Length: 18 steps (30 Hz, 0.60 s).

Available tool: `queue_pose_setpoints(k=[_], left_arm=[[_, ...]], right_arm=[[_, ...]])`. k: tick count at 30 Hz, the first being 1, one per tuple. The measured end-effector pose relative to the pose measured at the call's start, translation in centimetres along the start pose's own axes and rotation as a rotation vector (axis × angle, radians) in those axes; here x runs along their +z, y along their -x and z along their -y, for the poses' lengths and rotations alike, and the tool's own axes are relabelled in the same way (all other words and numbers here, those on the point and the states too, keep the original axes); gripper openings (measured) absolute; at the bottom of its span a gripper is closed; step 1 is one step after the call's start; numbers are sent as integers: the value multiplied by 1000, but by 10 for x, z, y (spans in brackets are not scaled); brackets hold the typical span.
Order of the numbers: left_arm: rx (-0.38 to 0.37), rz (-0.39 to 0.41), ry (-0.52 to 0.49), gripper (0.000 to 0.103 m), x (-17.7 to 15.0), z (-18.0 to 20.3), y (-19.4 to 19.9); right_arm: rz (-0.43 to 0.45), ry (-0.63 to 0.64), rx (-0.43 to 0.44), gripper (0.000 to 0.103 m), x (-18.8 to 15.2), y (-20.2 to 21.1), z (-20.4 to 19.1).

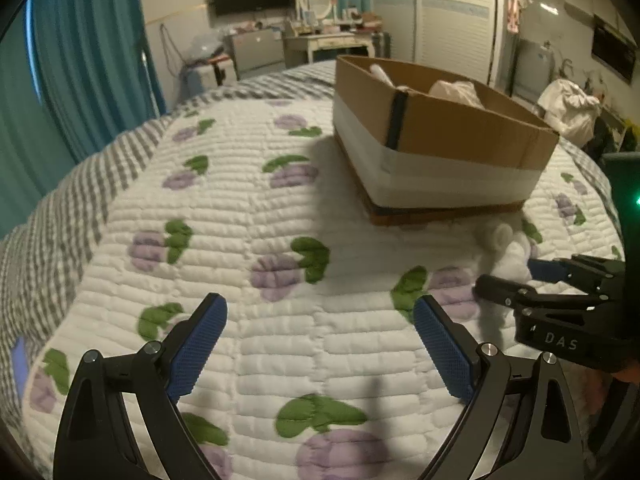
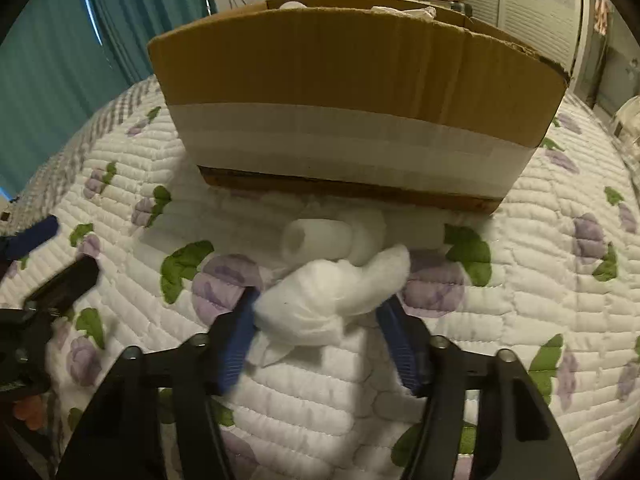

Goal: Organize soft objects
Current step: 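Grasp the white plastic piece with the left tool while the right tool grasps the white cloth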

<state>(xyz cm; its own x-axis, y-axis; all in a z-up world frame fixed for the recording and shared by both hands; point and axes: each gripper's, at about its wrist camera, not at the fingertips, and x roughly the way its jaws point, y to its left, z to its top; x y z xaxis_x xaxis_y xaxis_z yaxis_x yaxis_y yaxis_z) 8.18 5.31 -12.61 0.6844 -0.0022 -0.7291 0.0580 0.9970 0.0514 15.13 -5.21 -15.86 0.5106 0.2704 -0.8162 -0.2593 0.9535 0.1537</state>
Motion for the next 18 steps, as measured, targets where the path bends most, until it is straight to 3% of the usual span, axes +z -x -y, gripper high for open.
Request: queue_pose_setpoints(k=[8,12,17,18], left_arm=[[-62,-15,-35,95,9,44,4],[-114,-42,-37,94,18,71,-3],[-169,-55,-37,93,31,101,-21],[-167,-60,-47,88,34,109,-29]], right_arm=[[74,-40,27,39,-7,51,22],[121,-58,-60,39,-2,71,45],[154,-108,-107,39,6,80,82],[155,-110,-117,39,8,78,85]])
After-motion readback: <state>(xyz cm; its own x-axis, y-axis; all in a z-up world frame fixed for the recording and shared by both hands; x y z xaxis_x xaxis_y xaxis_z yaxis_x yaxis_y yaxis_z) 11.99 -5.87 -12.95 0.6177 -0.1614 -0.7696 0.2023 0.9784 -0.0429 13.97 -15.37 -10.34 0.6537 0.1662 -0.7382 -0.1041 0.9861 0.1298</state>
